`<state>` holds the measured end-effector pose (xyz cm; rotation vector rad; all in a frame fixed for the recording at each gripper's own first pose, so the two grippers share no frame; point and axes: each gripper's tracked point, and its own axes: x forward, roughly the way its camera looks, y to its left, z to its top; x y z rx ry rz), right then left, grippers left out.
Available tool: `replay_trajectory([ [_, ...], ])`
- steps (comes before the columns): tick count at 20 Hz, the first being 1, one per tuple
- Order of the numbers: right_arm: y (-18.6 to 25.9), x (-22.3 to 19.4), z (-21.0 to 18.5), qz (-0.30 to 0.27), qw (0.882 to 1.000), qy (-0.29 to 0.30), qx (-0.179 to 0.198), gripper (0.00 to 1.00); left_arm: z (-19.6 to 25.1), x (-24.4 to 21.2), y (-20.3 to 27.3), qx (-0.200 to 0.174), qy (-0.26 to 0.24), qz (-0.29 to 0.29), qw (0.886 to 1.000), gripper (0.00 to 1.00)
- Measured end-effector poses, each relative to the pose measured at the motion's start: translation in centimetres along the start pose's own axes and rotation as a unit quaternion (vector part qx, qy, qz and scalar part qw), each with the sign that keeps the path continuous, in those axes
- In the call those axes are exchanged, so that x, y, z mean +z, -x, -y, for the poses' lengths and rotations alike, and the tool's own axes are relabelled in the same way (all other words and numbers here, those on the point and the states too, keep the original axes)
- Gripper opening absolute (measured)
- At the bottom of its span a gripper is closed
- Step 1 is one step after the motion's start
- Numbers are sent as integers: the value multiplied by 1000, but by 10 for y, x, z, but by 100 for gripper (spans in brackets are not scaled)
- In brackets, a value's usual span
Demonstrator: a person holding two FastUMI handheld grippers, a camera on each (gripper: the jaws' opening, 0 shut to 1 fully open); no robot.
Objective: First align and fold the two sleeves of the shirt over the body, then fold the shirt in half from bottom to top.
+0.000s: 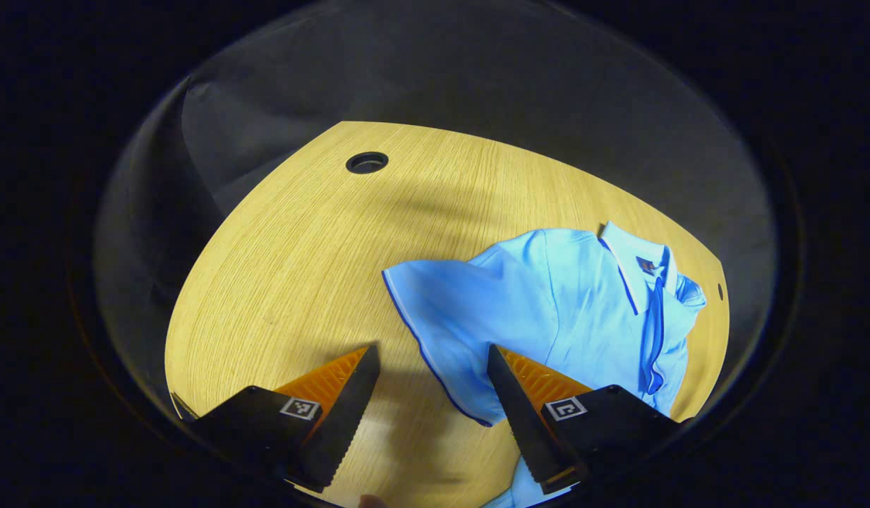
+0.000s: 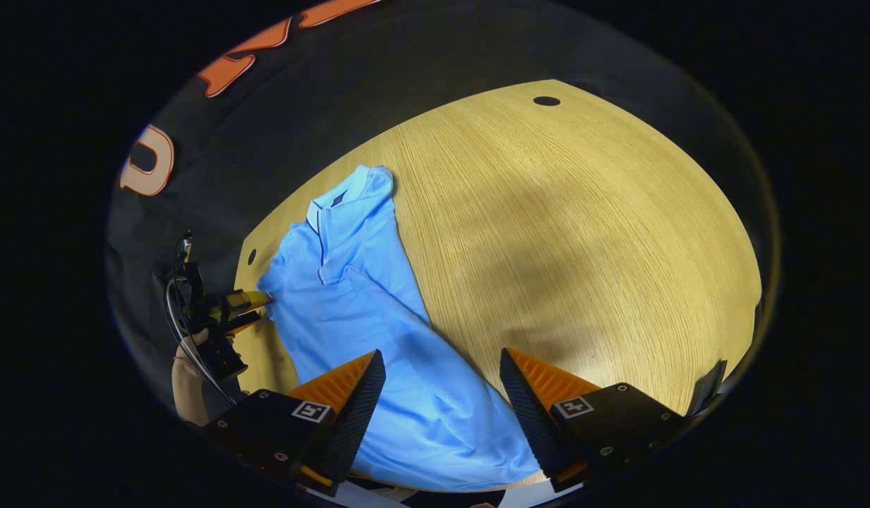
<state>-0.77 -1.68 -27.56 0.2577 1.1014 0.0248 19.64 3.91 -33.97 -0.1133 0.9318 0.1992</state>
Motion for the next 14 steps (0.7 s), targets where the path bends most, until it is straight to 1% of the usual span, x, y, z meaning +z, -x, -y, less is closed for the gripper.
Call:
replay_trajectory([
  [1, 0, 1, 1, 1, 1000, -3, 1, 99, 0, -1, -1, 7, -8, -1, 1000, 99],
  [2, 0, 2, 1, 1, 1000, -6, 3, 99, 0, -1, -1, 14, -18, -4, 1000, 100],
  [3, 0, 3, 2, 2, 1000, -10, 4, 98, -1, -3, -1, 22, -25, -7, 999, 98],
  [4, 0, 3, 1, 3, 1000, -13, 7, 98, 3, 0, -2, 21, -23, -2, 1000, 99],
  [5, 0, 3, 0, 2, 1000, -16, 10, 99, 5, 0, -3, 22, -21, -2, 1000, 95],
  [7, -2, 2, 3, -1, 1000, -14, 12, 99, 11, -1, -3, 20, -21, -1, 1000, 63],
  [9, -2, 3, 5, -5, 1000, -13, 12, 99, 17, -4, -3, 19, -3, -4, 1000, 15],
  [11, -1, 6, 6, 0, 1000, -15, 14, 99, 19, -2, -3, 11, 0, 7, 1000, 14],
  [12, -1, 7, 7, 2, 1000, -17, 15, 99, 20, 1, -2, 7, 3, 12, 1000, 8],
  [13, 0, 7, 7, 4, 1000, -20, 15, 99, 22, 1, -3, -4, 4, 14, 1000, 8],
  [14, 0, 8, 8, 6, 1000, -21, 16, 99, 27, 0, -1, -15, 4, 9, 1000, 5],
])
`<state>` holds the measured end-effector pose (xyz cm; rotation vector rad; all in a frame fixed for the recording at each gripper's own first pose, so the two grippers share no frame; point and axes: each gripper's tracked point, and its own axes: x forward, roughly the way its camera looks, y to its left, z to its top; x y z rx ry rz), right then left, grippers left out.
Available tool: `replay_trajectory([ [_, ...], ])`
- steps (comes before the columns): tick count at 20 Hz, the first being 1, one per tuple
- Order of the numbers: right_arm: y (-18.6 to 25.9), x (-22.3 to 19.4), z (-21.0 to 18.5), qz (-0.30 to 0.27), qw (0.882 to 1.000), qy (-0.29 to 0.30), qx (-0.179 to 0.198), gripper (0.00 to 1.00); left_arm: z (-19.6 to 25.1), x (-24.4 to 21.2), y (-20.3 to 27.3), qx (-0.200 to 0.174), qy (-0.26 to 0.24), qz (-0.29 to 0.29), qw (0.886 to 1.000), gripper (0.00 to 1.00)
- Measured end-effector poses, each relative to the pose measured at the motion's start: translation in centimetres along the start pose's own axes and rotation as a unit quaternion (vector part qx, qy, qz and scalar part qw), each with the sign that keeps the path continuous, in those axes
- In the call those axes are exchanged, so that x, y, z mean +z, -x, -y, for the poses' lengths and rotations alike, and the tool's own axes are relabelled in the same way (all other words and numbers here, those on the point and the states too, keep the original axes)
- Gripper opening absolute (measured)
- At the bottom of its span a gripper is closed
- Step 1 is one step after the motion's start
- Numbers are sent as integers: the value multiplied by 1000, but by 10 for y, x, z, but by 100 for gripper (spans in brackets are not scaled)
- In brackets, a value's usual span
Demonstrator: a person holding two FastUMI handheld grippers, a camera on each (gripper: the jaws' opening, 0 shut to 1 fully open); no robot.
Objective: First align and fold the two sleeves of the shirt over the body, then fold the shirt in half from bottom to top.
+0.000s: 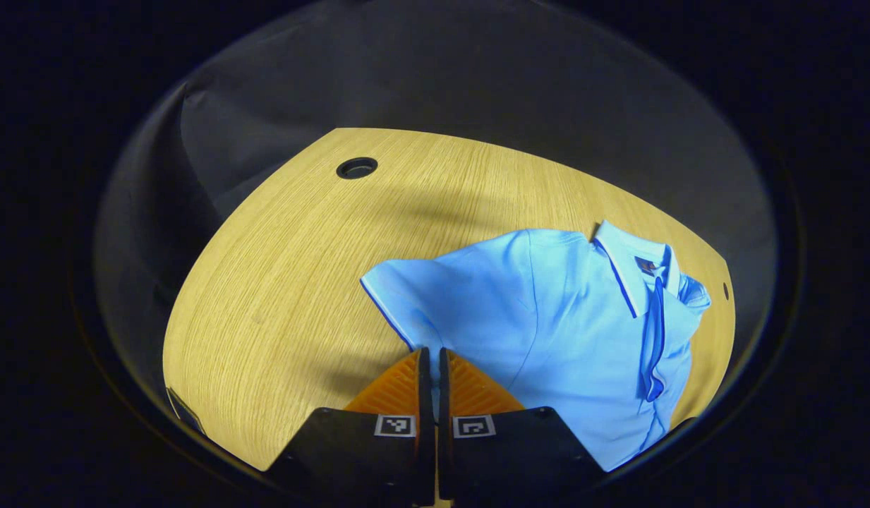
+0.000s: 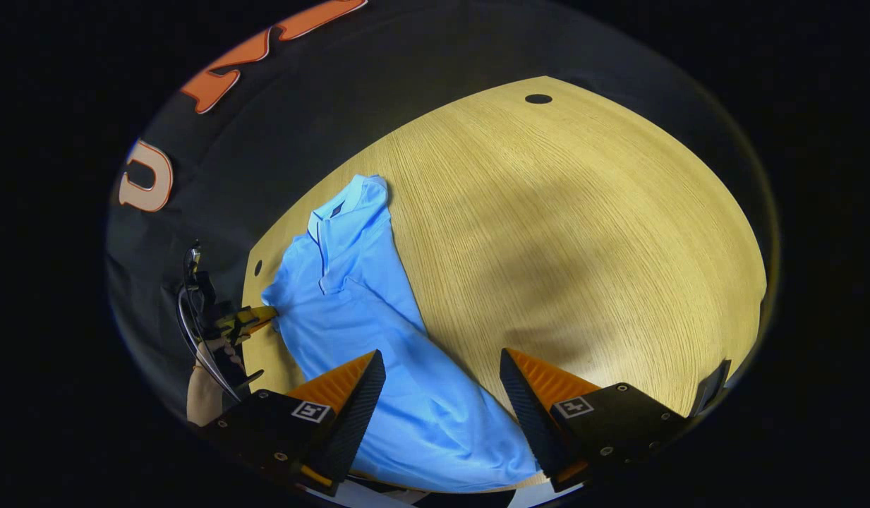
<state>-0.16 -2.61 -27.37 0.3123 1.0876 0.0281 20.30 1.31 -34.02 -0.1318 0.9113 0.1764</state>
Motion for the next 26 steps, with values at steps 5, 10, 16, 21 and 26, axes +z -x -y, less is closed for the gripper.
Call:
replay_trajectory([
  [5, 6, 4, 3, 7, 1000, -5, 6, 99, 27, 23, 38, -34, -54, 30, 997, 5],
  [10, 8, 5, 7, 9, 1000, 0, 10, 99, 89, 52, 82, -78, -131, 62, 986, 5],
  [16, 17, 4, 32, 12, 1000, 1, -2, 99, 174, 31, 90, -114, -179, 47, 976, 5],
  [21, 21, -3, 57, 6, 1000, -12, -9, 99, 243, -4, 87, -154, -191, 16, 969, 5],
  [26, 27, -7, 77, 3, 1000, -20, -17, 99, 268, -31, 74, -130, -220, -7, 967, 6],
])
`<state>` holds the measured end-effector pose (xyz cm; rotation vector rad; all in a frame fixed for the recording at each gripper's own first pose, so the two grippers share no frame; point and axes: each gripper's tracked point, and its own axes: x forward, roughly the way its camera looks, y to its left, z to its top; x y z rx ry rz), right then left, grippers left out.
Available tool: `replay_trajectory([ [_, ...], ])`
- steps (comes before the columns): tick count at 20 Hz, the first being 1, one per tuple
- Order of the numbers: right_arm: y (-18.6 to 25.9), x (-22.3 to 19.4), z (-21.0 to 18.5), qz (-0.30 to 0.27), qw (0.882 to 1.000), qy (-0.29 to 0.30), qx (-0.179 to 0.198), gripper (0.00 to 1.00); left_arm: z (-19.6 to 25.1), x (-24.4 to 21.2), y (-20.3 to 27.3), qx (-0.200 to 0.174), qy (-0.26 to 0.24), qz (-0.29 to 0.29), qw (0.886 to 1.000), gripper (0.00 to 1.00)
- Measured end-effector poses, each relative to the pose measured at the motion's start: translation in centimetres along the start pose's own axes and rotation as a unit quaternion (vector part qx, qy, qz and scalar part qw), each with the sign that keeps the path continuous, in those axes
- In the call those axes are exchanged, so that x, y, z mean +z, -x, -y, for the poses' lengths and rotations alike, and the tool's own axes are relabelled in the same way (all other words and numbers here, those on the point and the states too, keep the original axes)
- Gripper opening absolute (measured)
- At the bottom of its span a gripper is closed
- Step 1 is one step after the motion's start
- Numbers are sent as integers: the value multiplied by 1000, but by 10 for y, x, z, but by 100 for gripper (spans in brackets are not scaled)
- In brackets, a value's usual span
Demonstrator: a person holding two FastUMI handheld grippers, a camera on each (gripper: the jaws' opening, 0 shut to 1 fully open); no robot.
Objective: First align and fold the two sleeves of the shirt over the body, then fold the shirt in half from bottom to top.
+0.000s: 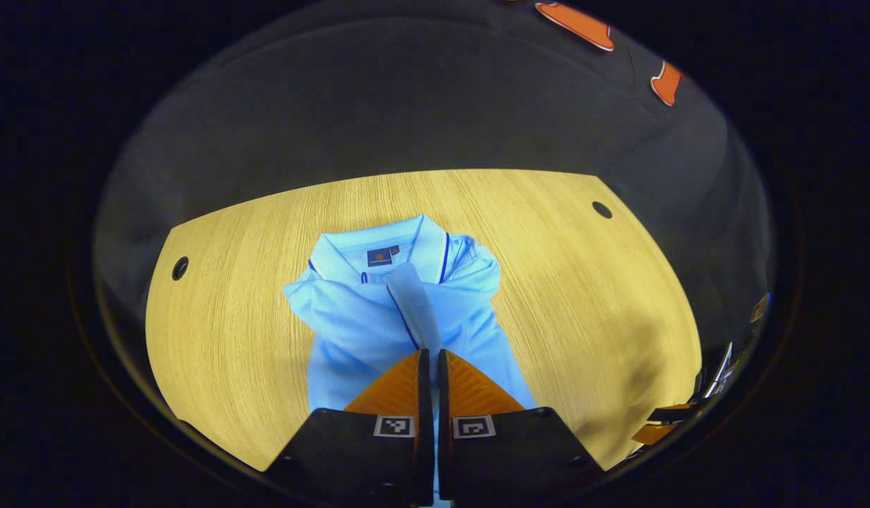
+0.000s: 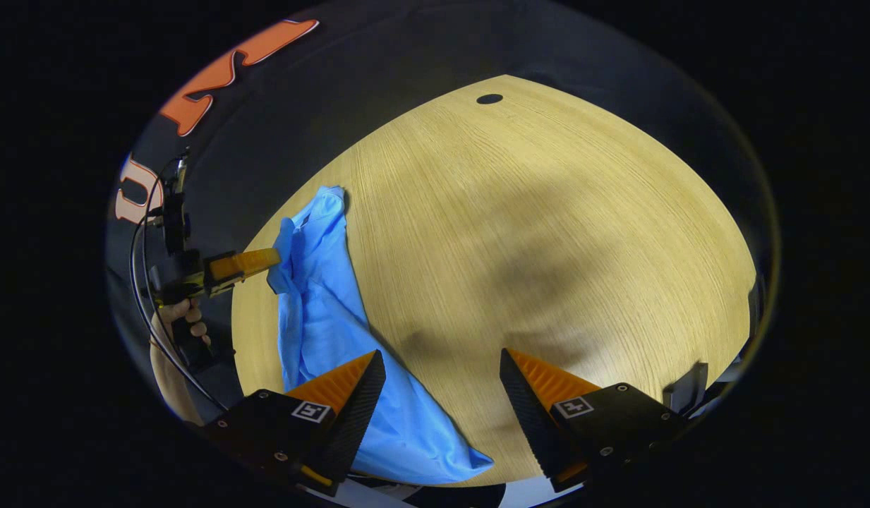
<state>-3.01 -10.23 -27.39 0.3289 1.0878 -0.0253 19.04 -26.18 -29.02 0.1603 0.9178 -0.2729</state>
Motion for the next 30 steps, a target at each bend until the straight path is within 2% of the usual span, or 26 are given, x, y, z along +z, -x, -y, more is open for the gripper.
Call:
replay_trajectory([
  [2, 3, -2, 4, -3, 1000, -1, -2, 99, 15, -11, -5, -19, 5, -13, 1000, 16],
  [3, 3, -5, 6, -5, 1000, 0, -3, 99, 22, -17, -5, -32, 11, -19, 999, 26],
  [4, 2, -8, 8, -8, 1000, 2, -4, 99, 26, -20, -1, -35, 20, -21, 999, 29],
  [8, 2, -20, 7, -19, 999, 27, -16, 99, 19, -39, 21, -34, 44, -21, 998, 93],
  [11, 3, -36, 1, -32, 998, 54, -21, 99, -3, -64, 49, -13, 48, -13, 999, 94],
  [16, 1, -71, -4, -66, 989, 122, -46, 99, -33, -128, 107, -4, 54, -20, 998, 95],
  [19, 6, -94, -8, -90, 982, 158, -46, 99, -45, -183, 133, -2, 60, -45, 997, 94],
  [22, 11, -120, -4, -128, 969, 202, -57, 99, -57, -239, 158, 7, 76, -85, 994, 94],
  [26, 16, -147, 7, -161, 958, 227, -73, 99, -66, -297, 172, 17, 96, -121, 988, 94],
  [30, 13, -165, 10, -176, 949, 247, -87, 99, -65, -336, 174, 26, 99, -151, 983, 94],
])
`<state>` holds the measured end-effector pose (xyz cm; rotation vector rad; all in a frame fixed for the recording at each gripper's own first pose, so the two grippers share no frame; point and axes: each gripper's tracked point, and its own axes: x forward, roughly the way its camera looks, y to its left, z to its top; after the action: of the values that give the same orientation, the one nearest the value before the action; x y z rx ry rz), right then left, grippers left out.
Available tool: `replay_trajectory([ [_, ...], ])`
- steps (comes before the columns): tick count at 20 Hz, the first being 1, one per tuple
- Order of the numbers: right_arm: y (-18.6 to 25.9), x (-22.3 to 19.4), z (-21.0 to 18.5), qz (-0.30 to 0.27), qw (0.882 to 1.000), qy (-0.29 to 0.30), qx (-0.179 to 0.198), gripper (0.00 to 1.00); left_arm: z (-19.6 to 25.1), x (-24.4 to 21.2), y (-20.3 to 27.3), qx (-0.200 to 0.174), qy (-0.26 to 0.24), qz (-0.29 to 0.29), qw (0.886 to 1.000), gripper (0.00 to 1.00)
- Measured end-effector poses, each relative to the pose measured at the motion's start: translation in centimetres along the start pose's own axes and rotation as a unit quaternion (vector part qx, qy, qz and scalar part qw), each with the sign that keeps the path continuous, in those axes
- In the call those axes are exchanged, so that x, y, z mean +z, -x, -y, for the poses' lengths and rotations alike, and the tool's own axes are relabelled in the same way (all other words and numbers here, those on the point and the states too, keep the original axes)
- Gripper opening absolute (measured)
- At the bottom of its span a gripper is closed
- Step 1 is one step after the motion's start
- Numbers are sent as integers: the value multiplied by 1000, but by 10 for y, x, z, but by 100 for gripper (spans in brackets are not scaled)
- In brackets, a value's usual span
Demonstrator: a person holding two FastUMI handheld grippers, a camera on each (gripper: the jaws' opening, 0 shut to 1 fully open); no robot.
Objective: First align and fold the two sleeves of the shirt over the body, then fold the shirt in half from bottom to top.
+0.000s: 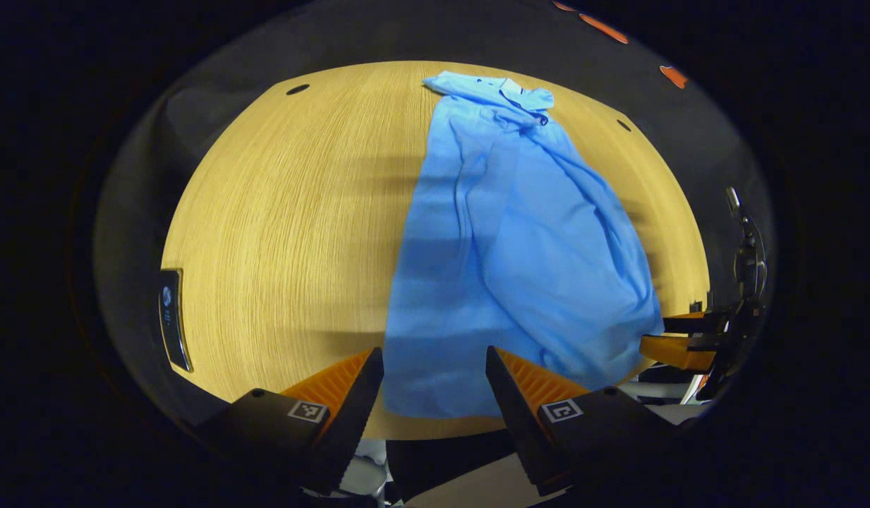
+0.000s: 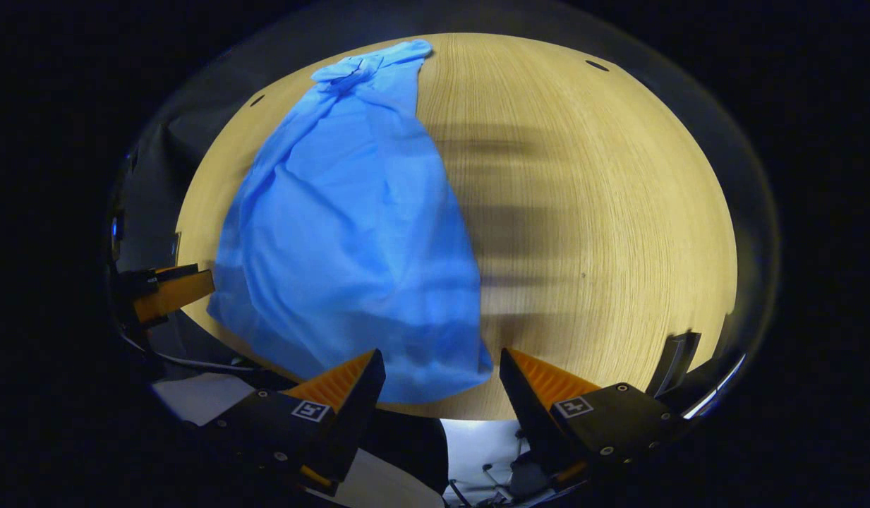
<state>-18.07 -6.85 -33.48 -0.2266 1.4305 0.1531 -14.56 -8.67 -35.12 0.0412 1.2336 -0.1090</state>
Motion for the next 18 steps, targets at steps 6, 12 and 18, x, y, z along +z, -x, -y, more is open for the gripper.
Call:
replay_trajectory([
  [6, -10, -3, -5, -10, 1000, 16, -22, 99, 2, -21, -18, 10, 4, -22, 1000, 94],
  [12, -13, -2, -2, -12, 998, 30, -57, 97, 0, -23, -23, 36, -27, -27, 999, 95],
  [18, -12, -3, -2, -12, 998, 20, -59, 89, 1, -19, -23, 36, -34, -17, 999, 95],
])
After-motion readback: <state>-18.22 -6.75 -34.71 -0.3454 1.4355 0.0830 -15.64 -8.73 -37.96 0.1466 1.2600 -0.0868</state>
